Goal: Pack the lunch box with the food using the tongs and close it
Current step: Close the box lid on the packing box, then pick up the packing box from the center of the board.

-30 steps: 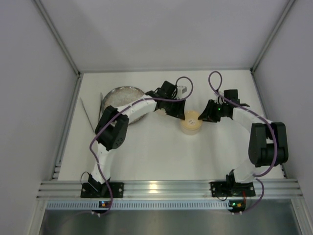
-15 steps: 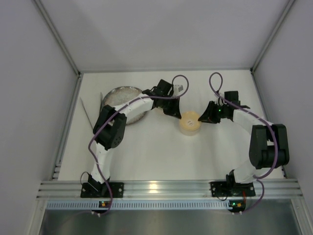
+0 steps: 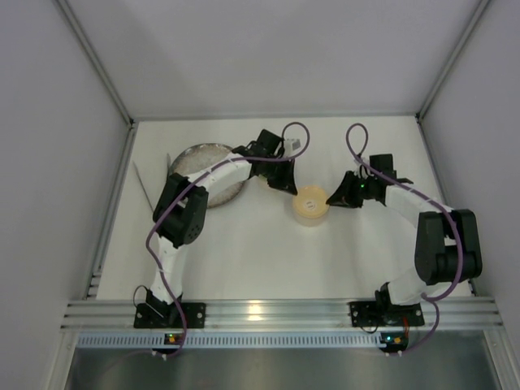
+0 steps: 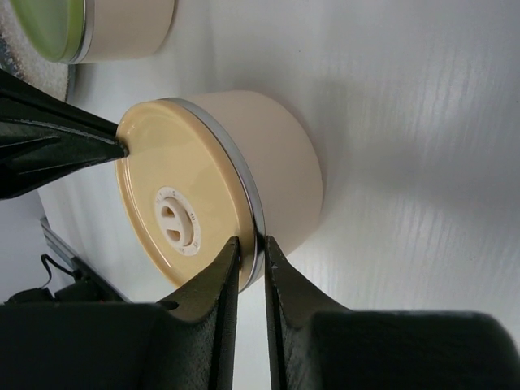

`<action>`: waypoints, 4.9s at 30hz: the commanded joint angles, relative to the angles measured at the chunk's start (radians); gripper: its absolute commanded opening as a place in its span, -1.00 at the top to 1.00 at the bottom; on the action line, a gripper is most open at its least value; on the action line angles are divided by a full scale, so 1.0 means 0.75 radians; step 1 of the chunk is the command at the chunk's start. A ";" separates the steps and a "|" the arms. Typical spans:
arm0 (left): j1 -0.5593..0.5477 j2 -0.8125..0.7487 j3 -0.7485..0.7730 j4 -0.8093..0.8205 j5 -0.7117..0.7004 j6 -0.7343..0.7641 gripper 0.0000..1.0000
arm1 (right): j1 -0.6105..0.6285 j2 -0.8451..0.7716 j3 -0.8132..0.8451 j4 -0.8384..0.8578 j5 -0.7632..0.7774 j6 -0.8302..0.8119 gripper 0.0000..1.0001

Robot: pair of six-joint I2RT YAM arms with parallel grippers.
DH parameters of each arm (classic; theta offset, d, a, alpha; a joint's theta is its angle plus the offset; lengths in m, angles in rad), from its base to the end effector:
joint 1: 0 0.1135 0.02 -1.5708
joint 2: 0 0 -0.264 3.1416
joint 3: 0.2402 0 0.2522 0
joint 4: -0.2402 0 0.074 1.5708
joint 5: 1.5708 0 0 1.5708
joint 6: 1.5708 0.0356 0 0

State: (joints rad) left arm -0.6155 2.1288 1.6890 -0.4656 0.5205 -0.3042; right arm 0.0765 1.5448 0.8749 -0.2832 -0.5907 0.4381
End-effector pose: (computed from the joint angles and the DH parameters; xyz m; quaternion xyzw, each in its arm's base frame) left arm 0.3749 -0.2868 0.2049 0.2246 0.8893 -0.3580 0.1749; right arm 0.3000 0.0429 0.1879 0.0769 0.9125 0.3422 0.2107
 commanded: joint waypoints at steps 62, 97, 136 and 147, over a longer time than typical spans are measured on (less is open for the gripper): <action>0.211 -0.186 0.100 -0.197 0.085 0.168 -0.13 | 0.346 0.055 0.081 -0.156 0.333 -0.732 0.86; 0.185 -0.445 -0.278 -0.449 0.535 1.845 -0.98 | -0.090 -0.017 0.120 -0.019 -0.186 -0.118 -0.37; 0.003 -0.069 -0.573 0.975 0.453 1.105 -0.98 | -0.035 0.159 -0.109 0.331 -0.247 0.117 -0.52; -0.024 -0.049 -0.601 1.163 0.464 1.009 -0.98 | 0.021 0.213 -0.091 0.418 -0.276 0.156 -0.29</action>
State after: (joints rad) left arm -0.6178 2.0926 1.2282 0.2188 0.8253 0.4950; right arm 0.0536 1.6840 0.7876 -0.0631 -0.7895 0.5522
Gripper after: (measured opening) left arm 0.988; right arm 0.667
